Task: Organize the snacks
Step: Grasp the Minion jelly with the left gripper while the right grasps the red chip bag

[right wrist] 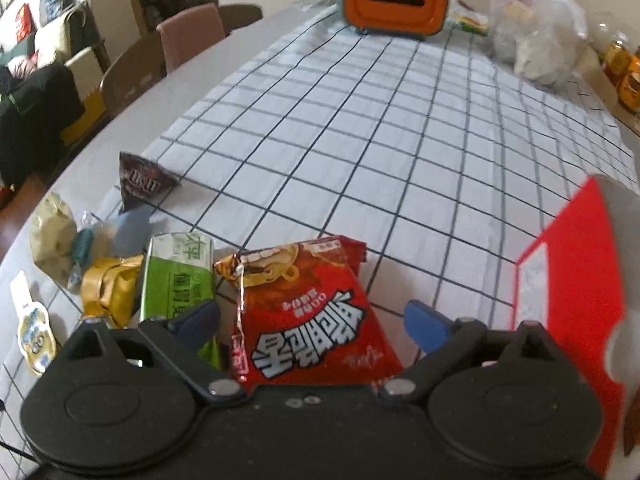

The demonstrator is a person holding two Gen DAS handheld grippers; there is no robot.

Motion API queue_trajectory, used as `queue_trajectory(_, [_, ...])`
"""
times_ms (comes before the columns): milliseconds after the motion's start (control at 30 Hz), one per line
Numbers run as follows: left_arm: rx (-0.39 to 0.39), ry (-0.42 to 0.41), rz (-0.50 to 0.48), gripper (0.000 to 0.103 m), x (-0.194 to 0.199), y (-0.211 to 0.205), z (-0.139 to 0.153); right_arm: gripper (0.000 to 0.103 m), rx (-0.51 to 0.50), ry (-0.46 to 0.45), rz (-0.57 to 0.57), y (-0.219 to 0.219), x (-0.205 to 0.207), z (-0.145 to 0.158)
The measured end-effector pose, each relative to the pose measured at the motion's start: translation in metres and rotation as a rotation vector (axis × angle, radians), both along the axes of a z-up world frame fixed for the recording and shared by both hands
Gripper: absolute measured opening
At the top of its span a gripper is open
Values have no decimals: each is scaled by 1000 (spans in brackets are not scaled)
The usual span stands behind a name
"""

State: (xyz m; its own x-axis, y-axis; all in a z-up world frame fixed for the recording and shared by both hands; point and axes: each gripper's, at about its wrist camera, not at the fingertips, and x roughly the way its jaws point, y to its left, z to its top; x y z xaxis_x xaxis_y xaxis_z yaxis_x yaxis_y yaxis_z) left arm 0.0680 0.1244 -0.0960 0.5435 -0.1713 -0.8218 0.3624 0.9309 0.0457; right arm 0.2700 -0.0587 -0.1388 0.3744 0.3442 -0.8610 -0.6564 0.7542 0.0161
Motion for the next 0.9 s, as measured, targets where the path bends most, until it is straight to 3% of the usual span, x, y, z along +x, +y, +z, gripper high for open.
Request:
queue_trajectory(200, [77, 73, -116, 91, 6, 4, -17, 96, -54, -8, 36, 11, 9, -14])
queue_trajectory(400, [172, 81, -247, 91, 9, 3, -33, 89, -54, -2, 66, 15, 10, -18])
queue_trajectory(733, [74, 153, -209, 89, 31, 21, -50, 76, -10, 21, 54, 9, 9, -18])
queue_trajectory(900, [32, 150, -187, 75, 29, 22, -49, 72, 4, 25, 30, 6, 7, -16])
